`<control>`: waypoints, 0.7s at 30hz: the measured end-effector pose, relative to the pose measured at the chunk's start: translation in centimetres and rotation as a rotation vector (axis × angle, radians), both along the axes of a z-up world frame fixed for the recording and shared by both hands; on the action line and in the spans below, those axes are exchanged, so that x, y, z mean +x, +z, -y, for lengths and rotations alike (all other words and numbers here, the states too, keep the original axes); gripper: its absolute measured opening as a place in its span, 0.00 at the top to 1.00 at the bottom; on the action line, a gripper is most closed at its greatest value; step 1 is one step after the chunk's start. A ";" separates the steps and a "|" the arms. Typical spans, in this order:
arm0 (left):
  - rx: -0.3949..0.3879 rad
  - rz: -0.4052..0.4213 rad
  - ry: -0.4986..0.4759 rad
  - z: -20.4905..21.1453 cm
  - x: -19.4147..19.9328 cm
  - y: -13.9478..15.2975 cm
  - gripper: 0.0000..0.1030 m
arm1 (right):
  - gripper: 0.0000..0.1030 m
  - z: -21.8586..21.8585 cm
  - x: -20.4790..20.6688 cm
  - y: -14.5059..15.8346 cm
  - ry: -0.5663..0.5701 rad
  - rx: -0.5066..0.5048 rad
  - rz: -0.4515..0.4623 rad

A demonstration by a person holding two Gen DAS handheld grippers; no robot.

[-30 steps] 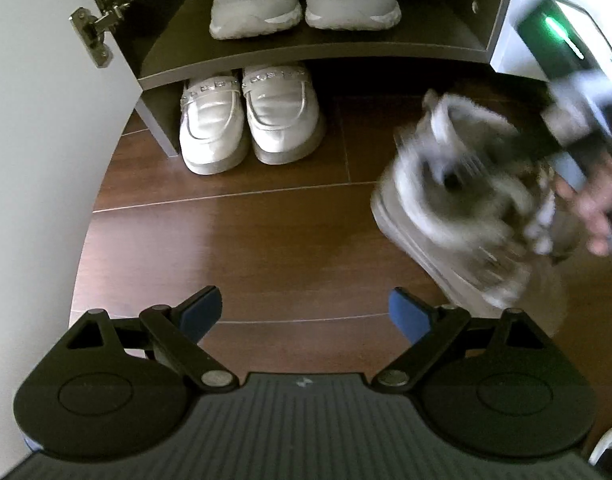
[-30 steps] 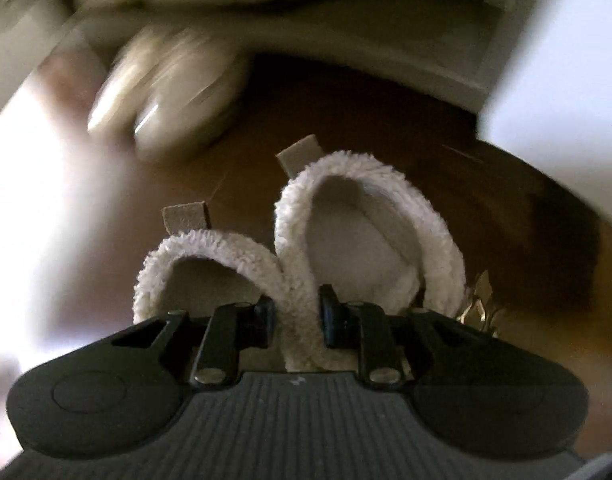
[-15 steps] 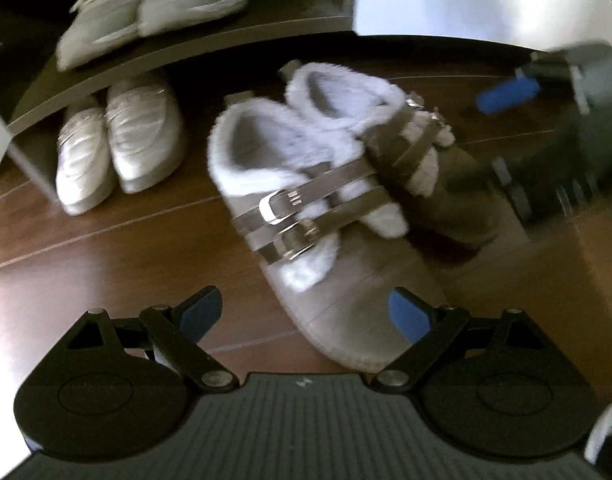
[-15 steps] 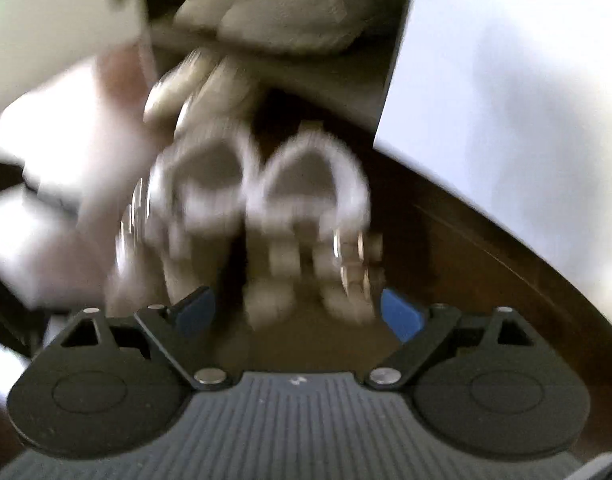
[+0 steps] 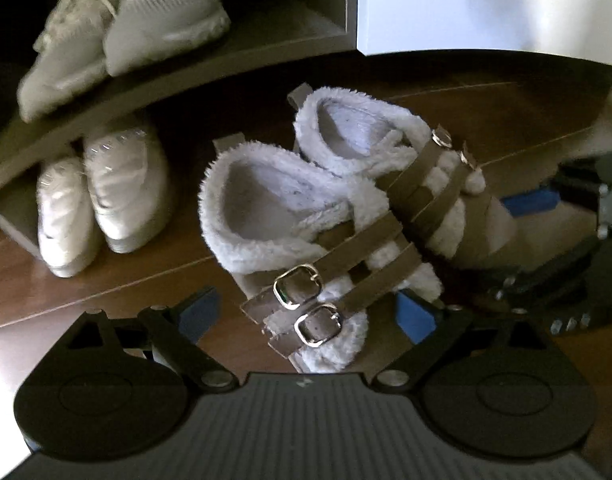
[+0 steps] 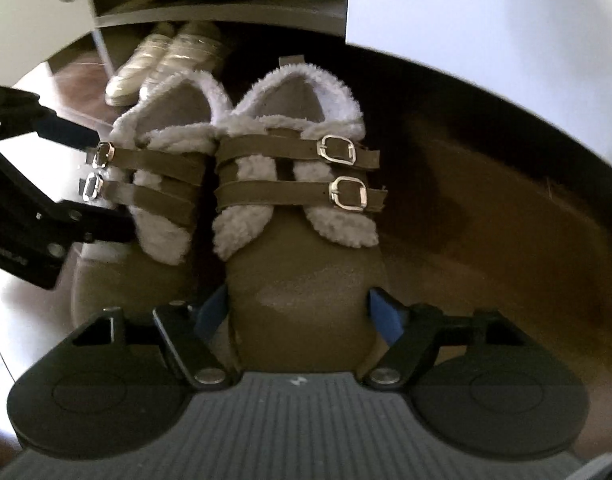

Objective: Organize scattered shoes
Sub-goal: 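Carry the clogs with the right gripper beside the loafers under the shelf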

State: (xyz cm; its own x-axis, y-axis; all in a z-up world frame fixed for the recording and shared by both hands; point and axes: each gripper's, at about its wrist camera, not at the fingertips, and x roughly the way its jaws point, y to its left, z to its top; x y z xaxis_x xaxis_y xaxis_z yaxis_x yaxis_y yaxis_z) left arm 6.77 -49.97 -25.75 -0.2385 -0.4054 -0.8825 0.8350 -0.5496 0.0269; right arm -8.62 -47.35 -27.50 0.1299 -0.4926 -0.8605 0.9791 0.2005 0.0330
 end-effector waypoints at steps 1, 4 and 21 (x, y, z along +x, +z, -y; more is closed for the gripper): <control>0.001 0.004 -0.017 0.2 0.0 -0.1 0.06 | 0.31 -0.1 0.5 0.1 -0.020 0.017 -0.002; -0.028 0.032 -0.091 0.8 -0.1 0.0 0.06 | 0.34 -0.1 2.3 -0.6 -0.055 0.040 -0.027; -0.022 0.007 -0.142 -3.5 2.2 0.4 0.09 | 0.27 -0.6 2.2 -0.9 0.029 0.022 0.058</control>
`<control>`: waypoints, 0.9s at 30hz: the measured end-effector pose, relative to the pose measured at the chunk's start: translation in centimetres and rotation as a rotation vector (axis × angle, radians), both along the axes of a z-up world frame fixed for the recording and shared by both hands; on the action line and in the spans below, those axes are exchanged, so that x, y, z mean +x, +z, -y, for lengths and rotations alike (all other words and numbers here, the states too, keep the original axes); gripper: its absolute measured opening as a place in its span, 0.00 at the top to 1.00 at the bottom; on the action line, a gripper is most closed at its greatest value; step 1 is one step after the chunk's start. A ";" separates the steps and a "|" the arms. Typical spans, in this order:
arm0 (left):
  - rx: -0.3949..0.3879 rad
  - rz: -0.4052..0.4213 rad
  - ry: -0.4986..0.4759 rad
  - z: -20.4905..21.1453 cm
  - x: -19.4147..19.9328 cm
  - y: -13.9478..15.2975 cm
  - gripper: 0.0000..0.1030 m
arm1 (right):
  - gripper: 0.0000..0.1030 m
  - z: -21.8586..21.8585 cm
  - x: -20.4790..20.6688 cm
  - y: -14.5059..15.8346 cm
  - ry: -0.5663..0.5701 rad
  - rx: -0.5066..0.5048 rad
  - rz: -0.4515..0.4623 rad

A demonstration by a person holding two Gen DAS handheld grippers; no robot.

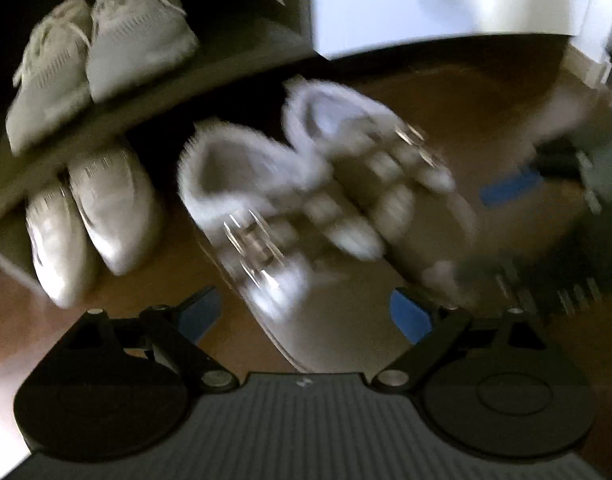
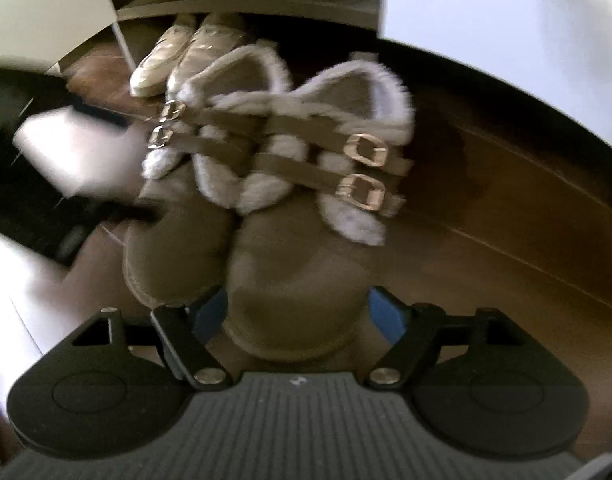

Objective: Organize scattered shoes
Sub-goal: 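Carry the clogs with the right gripper beside the loafers under the shelf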

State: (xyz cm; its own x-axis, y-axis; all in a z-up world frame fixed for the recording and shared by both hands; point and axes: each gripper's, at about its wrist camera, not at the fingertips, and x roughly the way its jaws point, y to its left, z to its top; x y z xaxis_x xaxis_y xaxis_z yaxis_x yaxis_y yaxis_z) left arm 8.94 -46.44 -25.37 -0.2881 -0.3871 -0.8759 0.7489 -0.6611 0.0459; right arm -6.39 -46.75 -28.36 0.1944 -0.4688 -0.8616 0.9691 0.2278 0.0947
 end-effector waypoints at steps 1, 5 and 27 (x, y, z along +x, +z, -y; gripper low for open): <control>-0.002 0.006 0.006 -0.4 -0.1 -0.4 0.09 | 0.27 0.3 -0.3 -0.1 -0.021 0.003 0.023; -0.033 0.008 0.101 0.2 -1.0 -1.0 0.10 | 0.24 2.2 -1.7 -0.2 -0.143 -0.014 0.148; -0.125 -0.039 0.018 11.8 -0.3 -2.6 0.08 | 0.39 9.7 1.1 -2.2 -0.222 -0.113 0.131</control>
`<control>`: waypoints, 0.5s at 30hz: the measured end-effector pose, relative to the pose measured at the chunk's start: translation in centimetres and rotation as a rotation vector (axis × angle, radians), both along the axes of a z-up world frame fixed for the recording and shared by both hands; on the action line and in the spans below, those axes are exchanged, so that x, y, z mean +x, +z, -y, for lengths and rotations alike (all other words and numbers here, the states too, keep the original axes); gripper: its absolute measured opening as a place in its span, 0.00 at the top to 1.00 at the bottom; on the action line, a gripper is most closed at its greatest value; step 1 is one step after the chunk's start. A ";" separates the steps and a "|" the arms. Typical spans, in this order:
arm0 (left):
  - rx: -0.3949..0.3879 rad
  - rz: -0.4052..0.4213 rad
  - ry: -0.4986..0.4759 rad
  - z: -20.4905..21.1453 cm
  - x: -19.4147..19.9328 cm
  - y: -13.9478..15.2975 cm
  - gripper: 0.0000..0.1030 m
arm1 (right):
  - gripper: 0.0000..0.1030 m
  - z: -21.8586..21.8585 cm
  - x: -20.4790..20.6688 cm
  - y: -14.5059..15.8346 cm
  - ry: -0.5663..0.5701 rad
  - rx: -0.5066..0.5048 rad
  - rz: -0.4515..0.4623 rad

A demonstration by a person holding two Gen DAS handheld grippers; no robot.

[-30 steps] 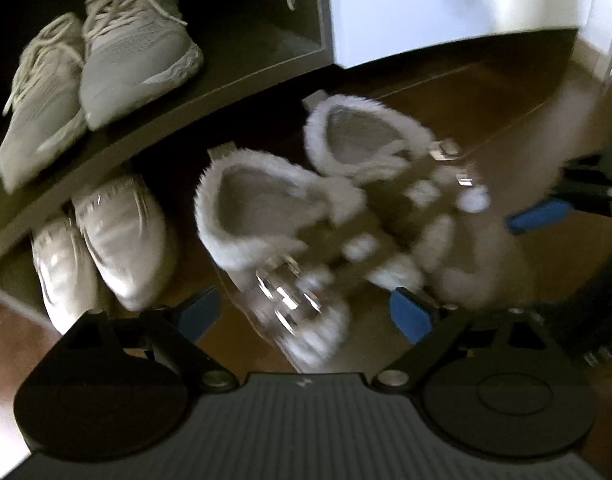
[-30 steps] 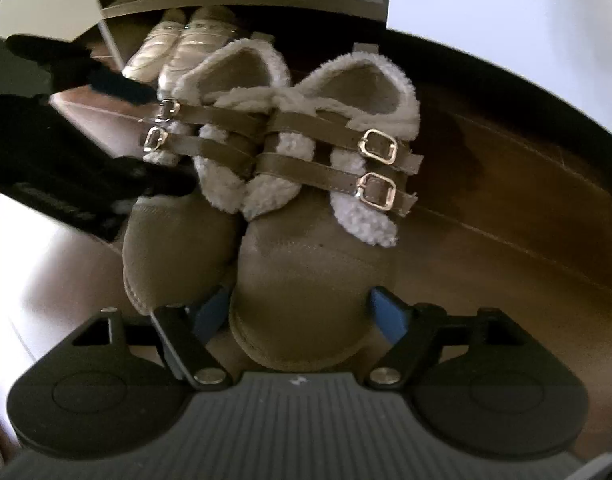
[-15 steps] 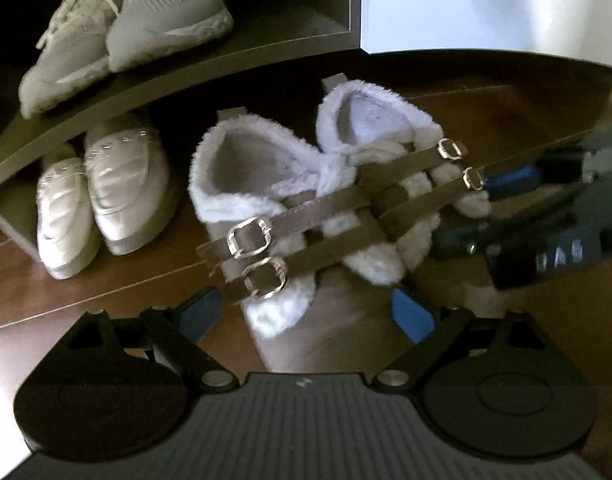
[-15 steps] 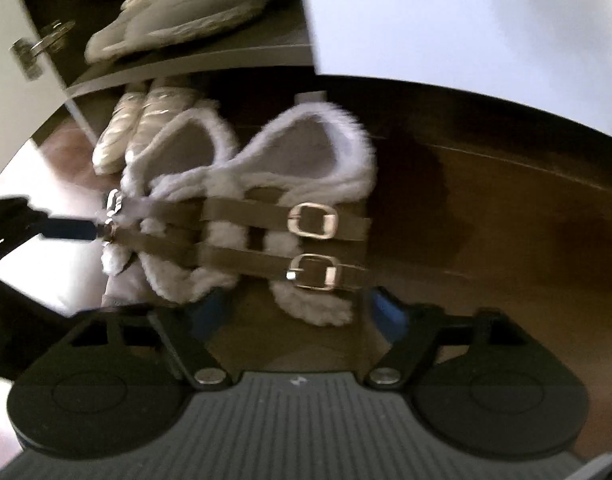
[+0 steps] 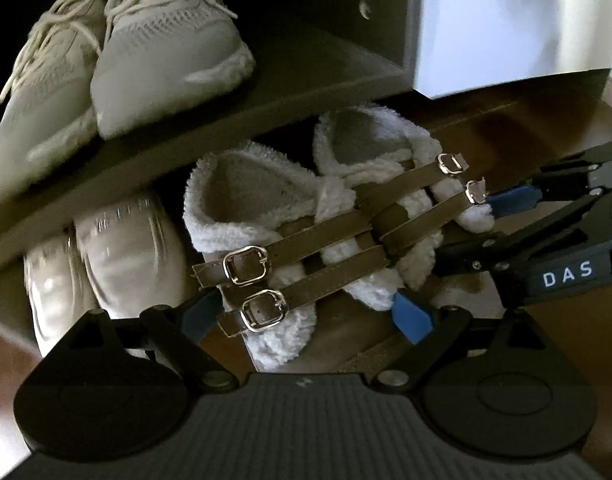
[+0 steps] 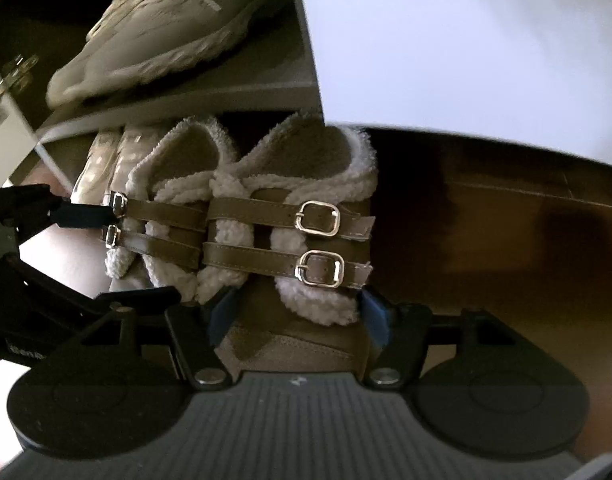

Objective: Organize scattered shoes
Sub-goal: 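Carry the clogs with the right gripper beside the loafers under the shelf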

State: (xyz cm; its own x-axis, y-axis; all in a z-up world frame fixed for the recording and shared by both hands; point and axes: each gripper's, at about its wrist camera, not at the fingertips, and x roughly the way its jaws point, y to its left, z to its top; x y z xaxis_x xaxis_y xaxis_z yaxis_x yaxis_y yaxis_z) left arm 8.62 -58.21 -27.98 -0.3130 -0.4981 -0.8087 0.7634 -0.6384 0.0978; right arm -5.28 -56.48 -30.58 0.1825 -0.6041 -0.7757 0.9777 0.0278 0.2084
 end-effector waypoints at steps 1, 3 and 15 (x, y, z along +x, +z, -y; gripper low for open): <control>-0.008 -0.003 0.001 0.5 0.1 -0.1 0.08 | 0.39 0.4 0.0 -0.1 -0.010 -0.004 0.003; -0.021 -0.010 0.011 1.2 0.2 -0.2 0.09 | 0.37 1.3 -0.1 -0.1 -0.031 -0.008 0.018; 0.081 0.014 0.064 -8.2 2.4 -1.0 0.24 | 0.80 -7.2 -0.2 -0.1 0.149 0.092 -0.079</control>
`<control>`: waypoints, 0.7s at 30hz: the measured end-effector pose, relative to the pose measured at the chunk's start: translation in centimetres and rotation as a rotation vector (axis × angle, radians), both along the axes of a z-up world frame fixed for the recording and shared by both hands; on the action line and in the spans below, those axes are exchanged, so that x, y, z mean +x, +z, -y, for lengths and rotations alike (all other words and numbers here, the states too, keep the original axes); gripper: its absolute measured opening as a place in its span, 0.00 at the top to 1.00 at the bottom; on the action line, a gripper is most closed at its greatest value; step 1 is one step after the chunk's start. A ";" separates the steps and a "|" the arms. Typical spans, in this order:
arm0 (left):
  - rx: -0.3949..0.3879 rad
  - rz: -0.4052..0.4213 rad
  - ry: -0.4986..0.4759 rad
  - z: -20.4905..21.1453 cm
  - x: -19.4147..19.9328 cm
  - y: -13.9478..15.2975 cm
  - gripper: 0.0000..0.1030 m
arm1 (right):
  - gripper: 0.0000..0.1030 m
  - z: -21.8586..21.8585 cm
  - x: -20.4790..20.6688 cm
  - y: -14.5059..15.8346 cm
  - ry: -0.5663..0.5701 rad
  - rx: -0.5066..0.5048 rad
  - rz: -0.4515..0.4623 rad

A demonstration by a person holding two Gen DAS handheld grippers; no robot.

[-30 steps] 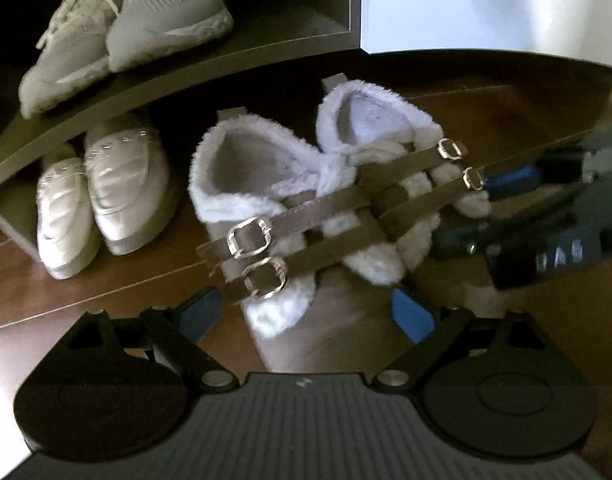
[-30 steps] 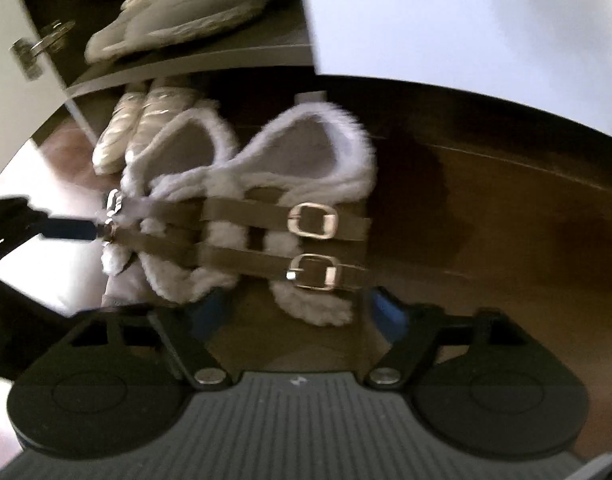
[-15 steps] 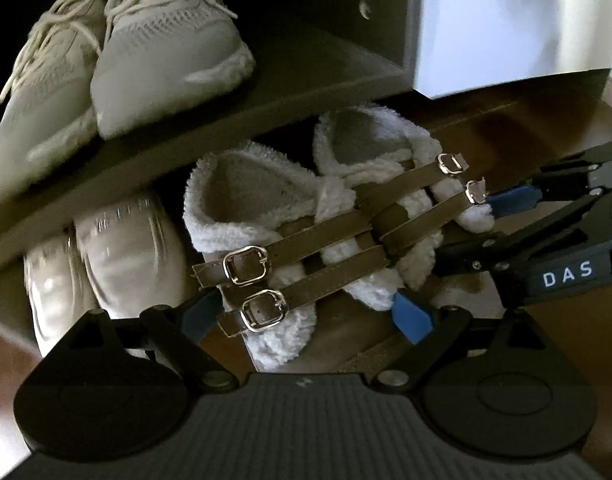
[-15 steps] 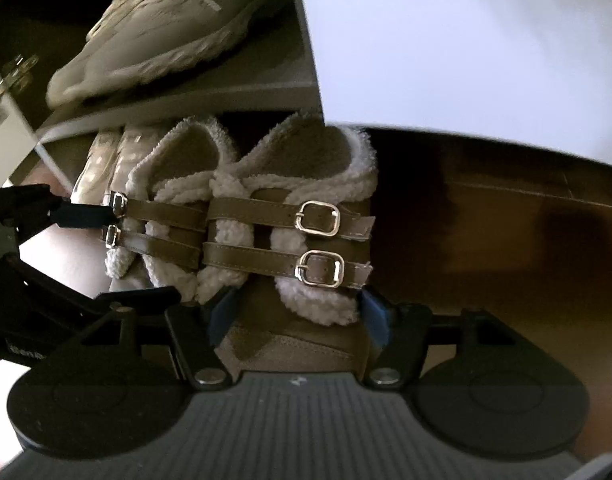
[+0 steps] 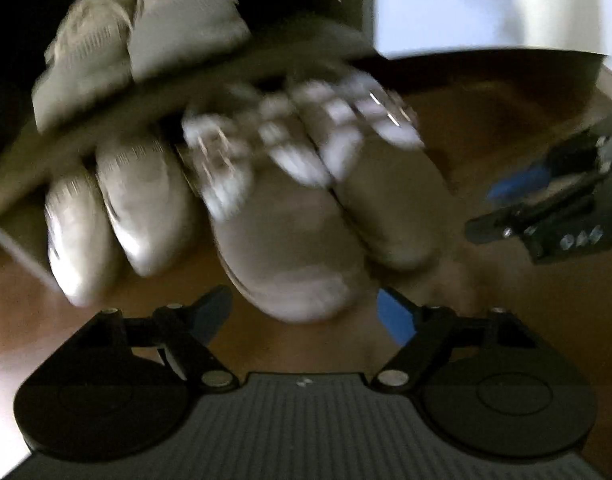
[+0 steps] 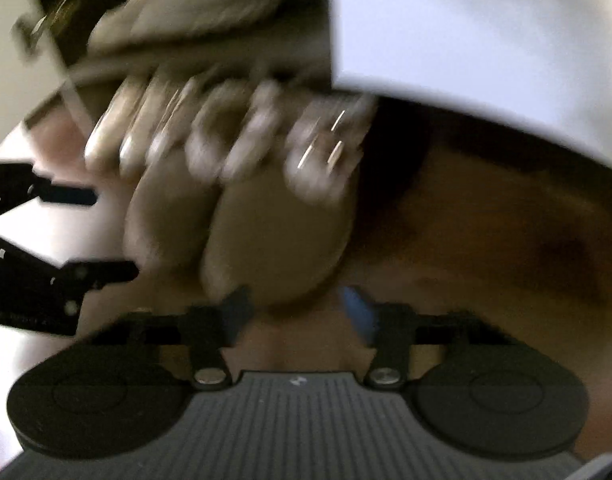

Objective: Organize scattered shoes
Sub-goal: 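Carry the clogs with the right gripper beside the loafers under the shelf, then set the clogs down and open the right gripper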

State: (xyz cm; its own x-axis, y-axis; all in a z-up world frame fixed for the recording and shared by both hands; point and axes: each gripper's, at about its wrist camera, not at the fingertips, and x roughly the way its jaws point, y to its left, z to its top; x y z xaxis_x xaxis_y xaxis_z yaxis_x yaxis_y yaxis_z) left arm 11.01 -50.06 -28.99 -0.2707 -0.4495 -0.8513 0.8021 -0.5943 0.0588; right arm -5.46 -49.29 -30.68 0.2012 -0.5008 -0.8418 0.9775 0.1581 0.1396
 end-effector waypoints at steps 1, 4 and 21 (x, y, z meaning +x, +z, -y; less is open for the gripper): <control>0.021 0.002 -0.001 -0.1 -0.3 -0.5 0.27 | 0.82 -0.4 0.4 -0.5 0.019 0.035 0.005; 0.068 0.011 -0.025 0.7 -1.5 -1.3 0.30 | 0.82 -0.1 1.5 -1.4 0.038 0.041 -0.013; 0.040 0.019 0.097 4.6 -2.4 -2.5 0.28 | 0.84 4.7 0.9 -1.3 0.031 -0.024 -0.071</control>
